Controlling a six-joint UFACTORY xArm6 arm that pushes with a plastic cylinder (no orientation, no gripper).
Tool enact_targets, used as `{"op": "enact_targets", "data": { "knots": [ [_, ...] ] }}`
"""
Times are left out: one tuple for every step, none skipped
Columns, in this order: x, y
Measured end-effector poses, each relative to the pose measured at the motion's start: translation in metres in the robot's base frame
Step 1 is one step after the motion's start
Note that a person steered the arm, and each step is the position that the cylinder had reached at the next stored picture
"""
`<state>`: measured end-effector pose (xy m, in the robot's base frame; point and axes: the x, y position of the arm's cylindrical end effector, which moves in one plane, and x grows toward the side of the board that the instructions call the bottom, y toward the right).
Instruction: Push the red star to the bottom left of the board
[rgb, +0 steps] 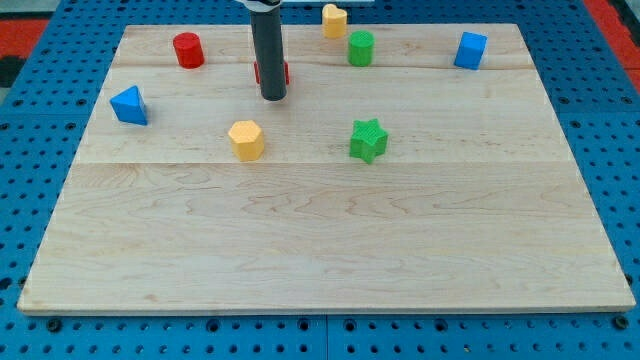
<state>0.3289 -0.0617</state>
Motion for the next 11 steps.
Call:
{"op": "enact_targets", "data": {
  "knots": [
    [0.000,0.002],
    [-0.001,0.002],
    [-0.001,0.002],
    [-0.005,0.002],
    [-0.010,0.010],
    [-0.018,0.031],
    [-0.026,0.047],
    [-0.020,0.078],
    [-0.033,0.125],
    [-0.064,0.144],
    [-0.085,0.108]
  ]
}}
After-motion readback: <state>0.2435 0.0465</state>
